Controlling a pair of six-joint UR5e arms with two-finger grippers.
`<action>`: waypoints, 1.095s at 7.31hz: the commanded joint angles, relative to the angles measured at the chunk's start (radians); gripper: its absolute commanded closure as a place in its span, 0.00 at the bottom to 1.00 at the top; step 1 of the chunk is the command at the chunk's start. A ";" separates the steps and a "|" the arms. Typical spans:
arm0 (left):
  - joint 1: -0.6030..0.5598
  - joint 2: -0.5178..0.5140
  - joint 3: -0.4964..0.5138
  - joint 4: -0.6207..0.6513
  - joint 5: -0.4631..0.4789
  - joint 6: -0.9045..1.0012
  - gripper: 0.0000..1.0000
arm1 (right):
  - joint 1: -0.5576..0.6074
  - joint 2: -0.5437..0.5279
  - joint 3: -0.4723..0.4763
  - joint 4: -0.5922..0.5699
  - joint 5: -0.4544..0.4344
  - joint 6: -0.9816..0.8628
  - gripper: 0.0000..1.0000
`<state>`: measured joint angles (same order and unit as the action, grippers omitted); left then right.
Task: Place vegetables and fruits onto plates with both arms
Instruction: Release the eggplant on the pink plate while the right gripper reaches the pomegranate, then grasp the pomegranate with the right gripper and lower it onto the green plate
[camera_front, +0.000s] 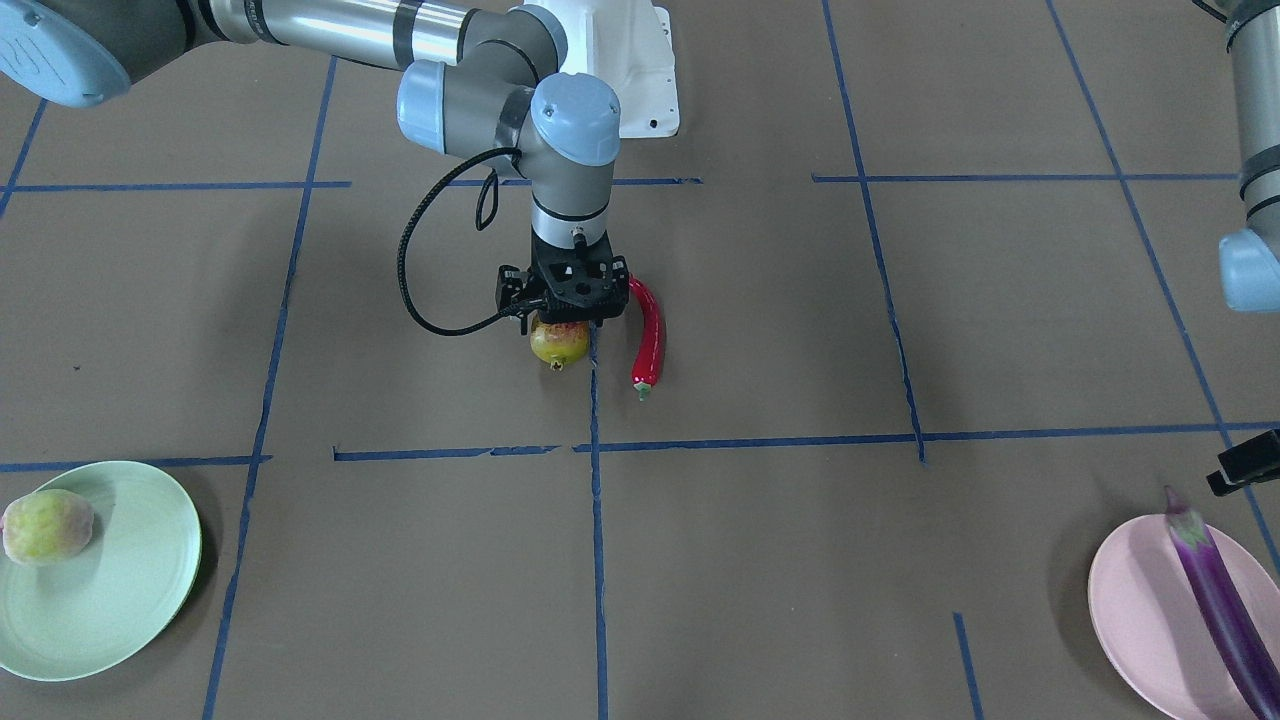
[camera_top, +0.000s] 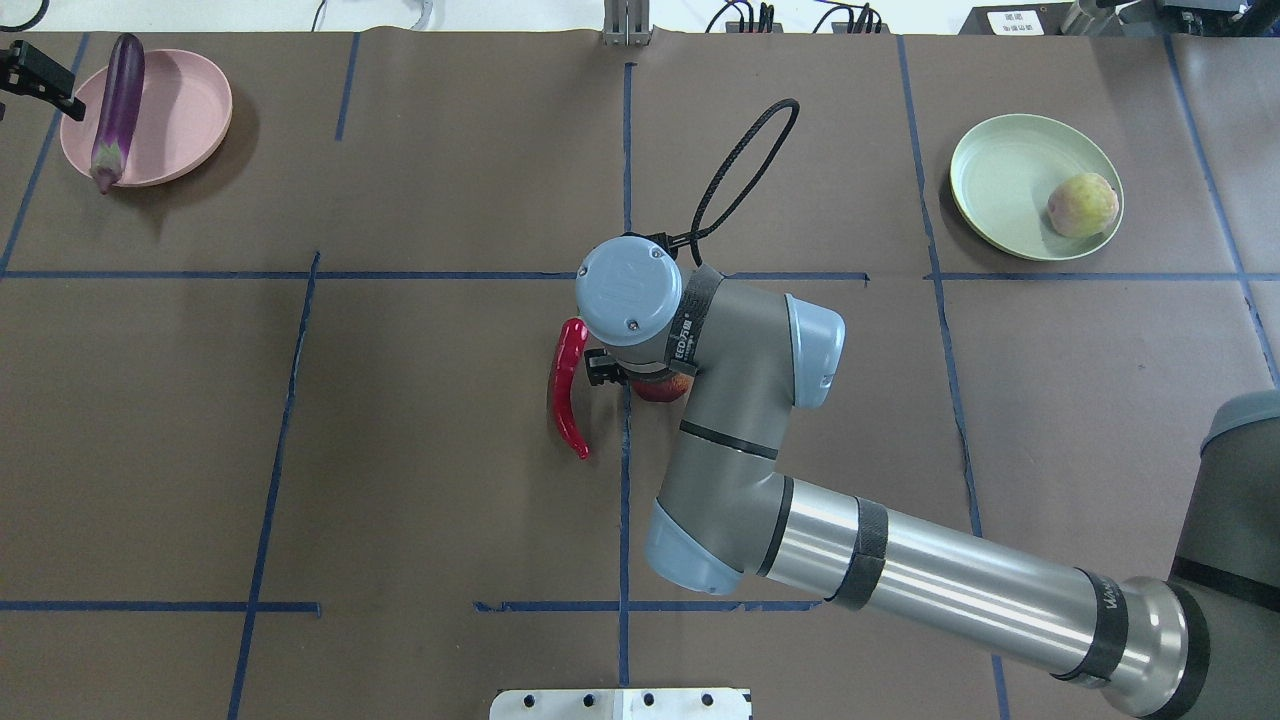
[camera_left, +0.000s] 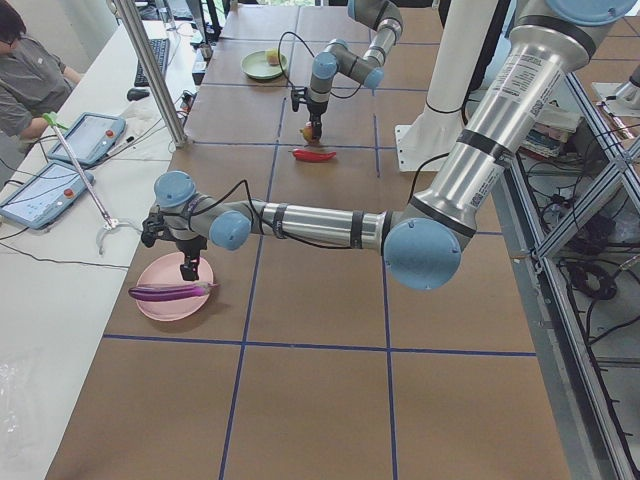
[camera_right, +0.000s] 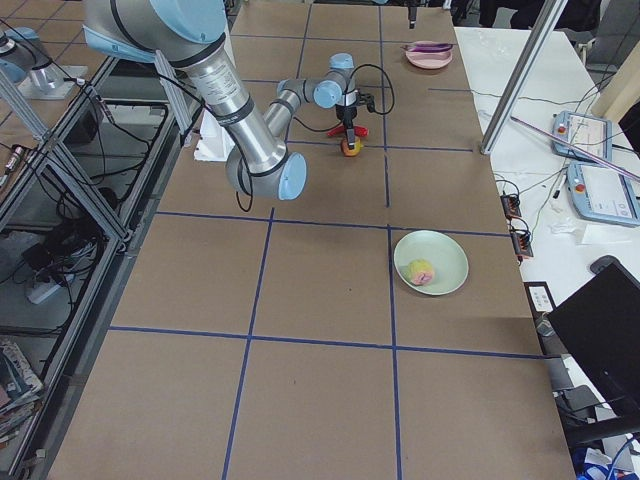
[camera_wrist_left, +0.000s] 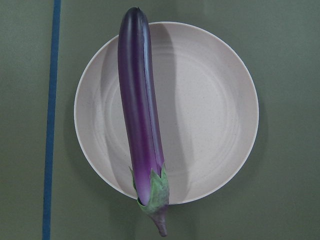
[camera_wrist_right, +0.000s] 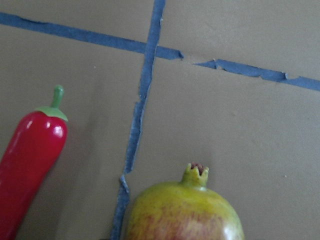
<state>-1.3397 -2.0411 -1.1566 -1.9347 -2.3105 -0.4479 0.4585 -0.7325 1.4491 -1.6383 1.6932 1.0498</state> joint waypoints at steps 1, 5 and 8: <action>0.001 0.007 -0.002 -0.001 -0.001 0.000 0.00 | -0.003 -0.001 -0.021 0.000 -0.001 -0.013 0.02; 0.001 0.007 -0.003 -0.001 -0.001 -0.002 0.00 | 0.087 0.010 -0.009 -0.003 0.078 -0.031 0.93; 0.014 0.009 -0.002 -0.003 -0.001 -0.005 0.00 | 0.375 -0.060 -0.027 0.000 0.250 -0.451 0.93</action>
<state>-1.3316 -2.0335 -1.1583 -1.9362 -2.3117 -0.4511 0.7104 -0.7520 1.4346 -1.6410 1.8765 0.7791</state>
